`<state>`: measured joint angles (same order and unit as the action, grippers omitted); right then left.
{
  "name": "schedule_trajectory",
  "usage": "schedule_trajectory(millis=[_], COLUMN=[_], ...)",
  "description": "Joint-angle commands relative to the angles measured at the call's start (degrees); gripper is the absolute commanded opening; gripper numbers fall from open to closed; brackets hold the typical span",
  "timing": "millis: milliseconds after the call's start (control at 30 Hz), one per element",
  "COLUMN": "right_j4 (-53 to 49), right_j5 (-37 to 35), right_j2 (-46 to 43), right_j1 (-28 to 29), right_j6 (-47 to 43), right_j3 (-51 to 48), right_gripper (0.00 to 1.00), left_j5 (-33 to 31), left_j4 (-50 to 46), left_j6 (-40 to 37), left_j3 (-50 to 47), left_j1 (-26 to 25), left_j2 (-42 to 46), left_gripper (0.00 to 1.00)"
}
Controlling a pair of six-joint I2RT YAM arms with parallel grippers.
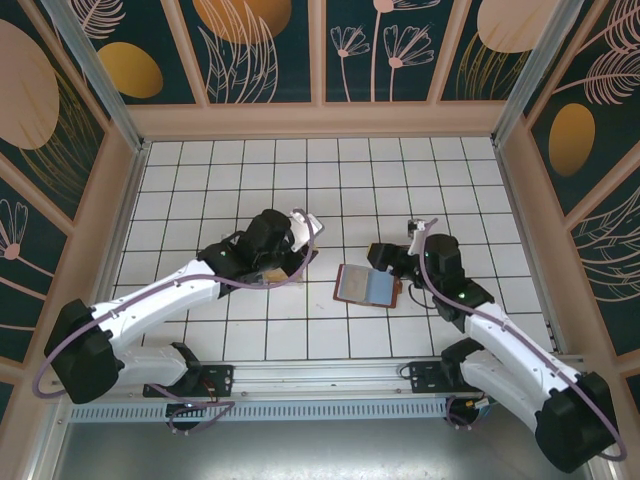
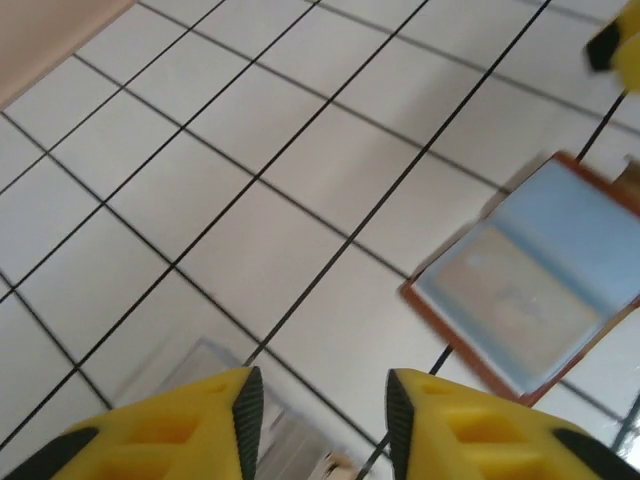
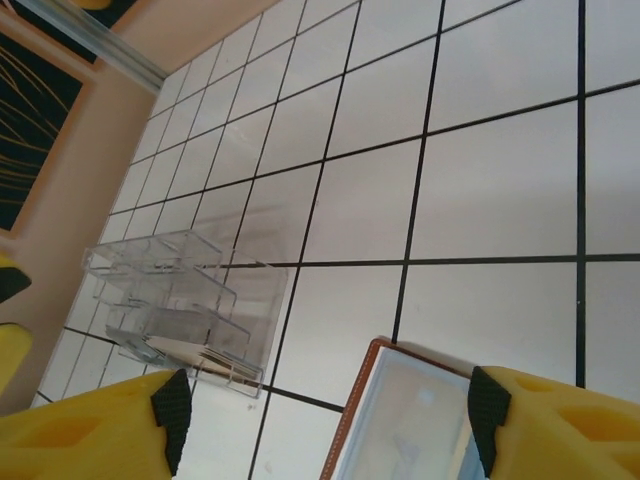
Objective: Take the credit cards out of the card holder
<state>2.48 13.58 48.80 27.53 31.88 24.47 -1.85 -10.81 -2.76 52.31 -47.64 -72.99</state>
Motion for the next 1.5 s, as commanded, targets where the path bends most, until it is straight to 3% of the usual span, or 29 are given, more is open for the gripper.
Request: schedule_trajectory(millis=[0,133,300,500,633,833,1200,1467], right_j4=[-0.7,-2.4,-6.5,-7.8,-11.3,-7.4,-13.2,-11.0], right_j5=[0.4,-2.2,-7.7,-10.4,-14.0,-10.7,-17.8,-17.0], right_j2=[3.0,6.2,8.9,12.2,14.2,17.2,17.7,20.5], right_j1=[1.5,5.3,8.6,8.9,8.9,9.0,8.9,8.8], right_j6=[2.1,4.1,6.5,7.0,6.2,5.8,6.4,6.6], right_j3=[3.2,3.5,2.6,0.4,0.9,1.1,1.8,0.1], right_gripper=[0.63,0.39,0.19,0.00,0.00,0.00,0.00,0.00], left_j5=[2.8,4.1,12.4,13.0,13.4,14.6,16.1,18.1], left_j4=[6.2,7.8,17.9,29.8,30.2,31.8,30.6,29.9], left_j6=[16.4,26.8,39.1,49.5,52.5,54.8,55.3,54.8], left_j3=[1.3,1.7,-3.7,-9.6,-9.2,-8.7,-6.0,-4.0], left_j1=[0.1,0.1,-0.2,-2.3,-3.5,-4.4,-4.7,-5.3], left_j2=[-2.4,-7.1,-11.3,-13.9,-18.5,-23.4,-28.8,-30.5], left_gripper=[0.40,0.32,0.39,0.51,0.49,0.42,0.40,0.41])
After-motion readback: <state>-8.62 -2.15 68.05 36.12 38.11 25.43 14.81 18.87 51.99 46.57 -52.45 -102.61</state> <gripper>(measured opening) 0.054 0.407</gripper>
